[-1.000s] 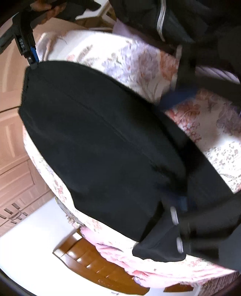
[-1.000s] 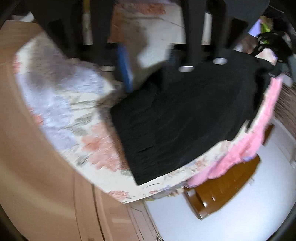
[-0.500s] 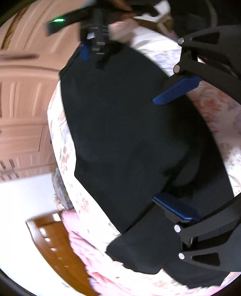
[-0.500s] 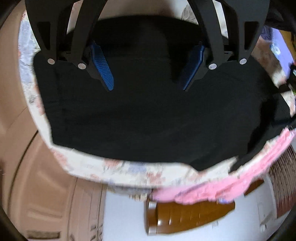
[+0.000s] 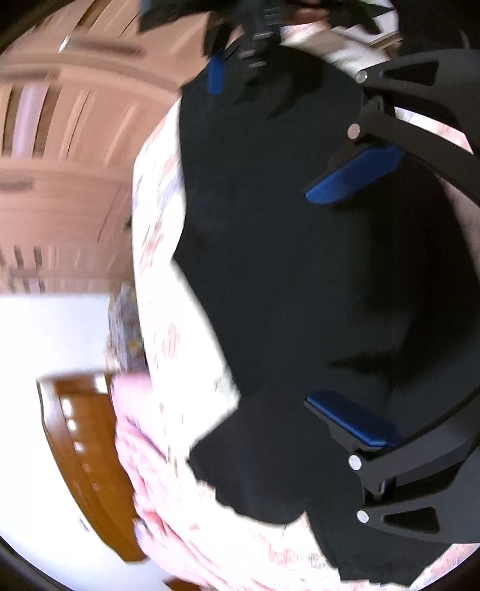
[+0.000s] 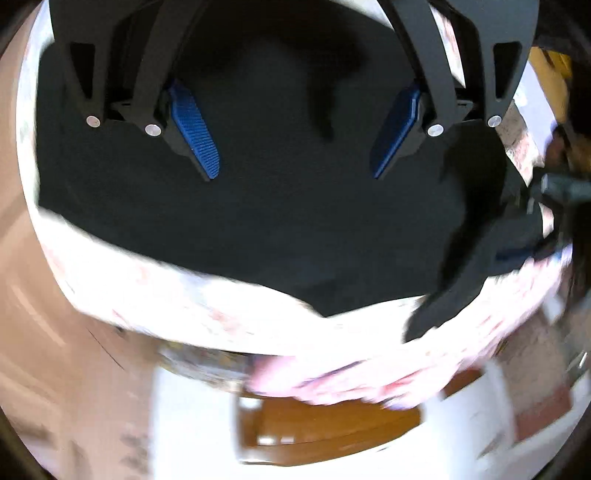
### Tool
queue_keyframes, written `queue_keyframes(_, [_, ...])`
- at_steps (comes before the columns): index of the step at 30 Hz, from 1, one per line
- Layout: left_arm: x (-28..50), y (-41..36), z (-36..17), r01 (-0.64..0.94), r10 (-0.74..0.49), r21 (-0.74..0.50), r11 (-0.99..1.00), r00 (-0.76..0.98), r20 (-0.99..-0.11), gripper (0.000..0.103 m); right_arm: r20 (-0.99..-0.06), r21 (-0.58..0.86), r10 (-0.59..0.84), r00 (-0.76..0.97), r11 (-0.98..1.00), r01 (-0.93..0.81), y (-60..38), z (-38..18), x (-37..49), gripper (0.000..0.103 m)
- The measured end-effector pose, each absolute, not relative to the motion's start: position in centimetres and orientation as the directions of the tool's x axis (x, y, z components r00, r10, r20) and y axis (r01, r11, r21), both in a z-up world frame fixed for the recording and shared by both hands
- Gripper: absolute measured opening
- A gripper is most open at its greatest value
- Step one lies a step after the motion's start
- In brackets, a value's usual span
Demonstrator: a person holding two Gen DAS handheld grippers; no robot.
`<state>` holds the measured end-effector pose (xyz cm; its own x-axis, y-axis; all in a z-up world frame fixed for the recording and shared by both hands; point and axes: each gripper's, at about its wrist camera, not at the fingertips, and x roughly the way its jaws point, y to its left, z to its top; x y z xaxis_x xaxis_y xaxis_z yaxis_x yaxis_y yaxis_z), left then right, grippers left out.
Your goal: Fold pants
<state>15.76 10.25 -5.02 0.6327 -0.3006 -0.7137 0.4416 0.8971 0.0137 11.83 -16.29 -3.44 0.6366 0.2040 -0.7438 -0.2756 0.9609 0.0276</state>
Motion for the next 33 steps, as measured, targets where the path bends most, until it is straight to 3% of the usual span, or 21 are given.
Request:
queue_keyframes(8, [32.8,16.0,-5.3,0.163,-0.119,-0.044,0.986,0.484,-0.867,0.098,-0.728,0.075,0.306,0.614,0.925,-0.372,-10.2,-3.9,15.4,0.081])
queue_keyframes(11, [36.5,15.1,-7.2,0.158,-0.052,0.016,0.987,0.419,-0.907,0.079,-0.74,0.075,0.301,0.601,0.926,-0.371,-10.1,-4.4,15.0,0.081])
queue_keyframes(14, [37.6,14.1,-9.3,0.178,-0.011,0.057,0.982,0.36,-0.933,0.072,-0.751,0.099,0.297,0.589,0.934,-0.344,-11.0,-5.0,15.4,0.081])
queue_keyframes(15, [37.7,13.9,-9.9,0.181,0.02,0.09,0.979,0.356,-0.934,0.063,-0.752,0.107,0.299,0.587,0.935,-0.338,-11.0,-5.1,15.5,0.081])
queue_keyframes(18, [36.8,14.8,-9.6,0.141,0.074,0.143,0.98,0.405,-0.911,0.011,-0.751,0.139,0.317,0.579,0.934,-0.331,-11.4,-5.3,15.9,0.081])
queue_keyframes(20, [35.1,16.6,-7.7,0.115,0.016,0.079,0.99,0.469,-0.883,0.006,-0.746,0.135,0.322,0.583,0.93,-0.341,-11.3,-5.2,15.8,0.081])
queue_keyframes(27, [22.5,26.7,-2.0,-0.075,0.008,-0.061,0.995,0.693,-0.721,0.005,-0.751,0.123,0.324,0.576,0.925,-0.36,-11.0,-6.1,15.4,0.081])
queue_keyframes(33, [13.4,34.0,-5.6,-0.209,0.071,-0.095,0.973,0.67,-0.739,0.005,-0.765,0.125,0.316,0.561,0.928,-0.352,-11.2,-7.3,15.5,0.081])
